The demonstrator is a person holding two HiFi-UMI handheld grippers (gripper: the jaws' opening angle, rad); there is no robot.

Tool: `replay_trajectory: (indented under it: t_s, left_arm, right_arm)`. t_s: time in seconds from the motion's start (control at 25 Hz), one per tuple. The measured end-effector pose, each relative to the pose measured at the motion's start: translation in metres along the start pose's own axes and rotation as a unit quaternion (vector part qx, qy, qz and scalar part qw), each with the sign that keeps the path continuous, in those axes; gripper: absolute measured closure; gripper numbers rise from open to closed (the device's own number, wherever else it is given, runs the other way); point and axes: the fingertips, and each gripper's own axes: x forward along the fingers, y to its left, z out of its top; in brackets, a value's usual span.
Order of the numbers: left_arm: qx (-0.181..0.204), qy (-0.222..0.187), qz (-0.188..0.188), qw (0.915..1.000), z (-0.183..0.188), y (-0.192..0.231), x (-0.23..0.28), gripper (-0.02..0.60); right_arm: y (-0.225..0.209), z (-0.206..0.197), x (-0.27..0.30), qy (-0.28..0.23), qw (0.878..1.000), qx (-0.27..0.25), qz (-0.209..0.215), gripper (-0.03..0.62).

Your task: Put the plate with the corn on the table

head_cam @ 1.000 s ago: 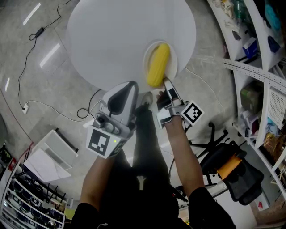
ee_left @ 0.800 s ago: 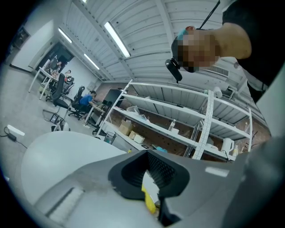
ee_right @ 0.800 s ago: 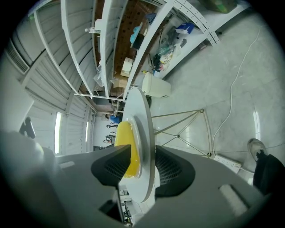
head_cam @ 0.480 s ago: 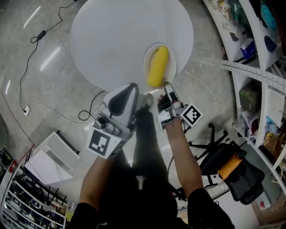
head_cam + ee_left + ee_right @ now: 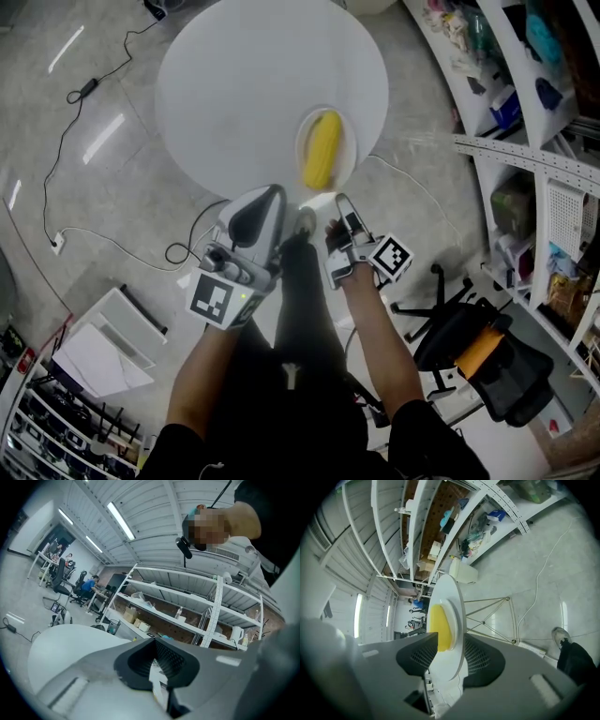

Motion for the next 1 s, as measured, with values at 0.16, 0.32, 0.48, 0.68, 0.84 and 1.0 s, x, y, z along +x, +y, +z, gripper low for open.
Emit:
replay_trajectory:
  t_s: [0.16,0.32,0.48,0.68,0.84,1.0]
  left_arm:
    - [-0.002,-0.001,0.002,1.0,0.016,-0.009,-0.003,0.579]
    - [0.002,0.003,0.005,1.0,0.026,-0.017,-0.003,0.58]
    - [0.006,0.008,0.006,0.9999,0.039,-0.028,-0.003,0.578]
    - [0.015,0.015,0.004,0.9998,0.057,-0.044,-0.009,0.578]
    - [0.021,0.014,0.004,0.9997,0.07,-0.056,-0.012,0.579]
    - [0.031,0.011,0.013,0.9994,0.085,-0.064,-0.017,0.58]
  right_arm:
    - [0.022,-0.003,-0.011,-0.001,1.0,-0.02,-0.002,0.436]
    - [0.041,0.007,-0.02,-0.018,0.999,-0.041,-0.031,0.527]
    - [0.079,0.019,-0.018,-0.024,0.998,-0.063,0.009,0.571]
    - [0.114,0.024,-0.026,-0.021,0.997,-0.07,0.017,0.585]
    - [0.148,0.028,-0.036,-0.019,0.995,-0.097,0.034,0.585]
    - [0.186,0.027,-0.05,-0.024,0.988,-0.142,0.048,0.585]
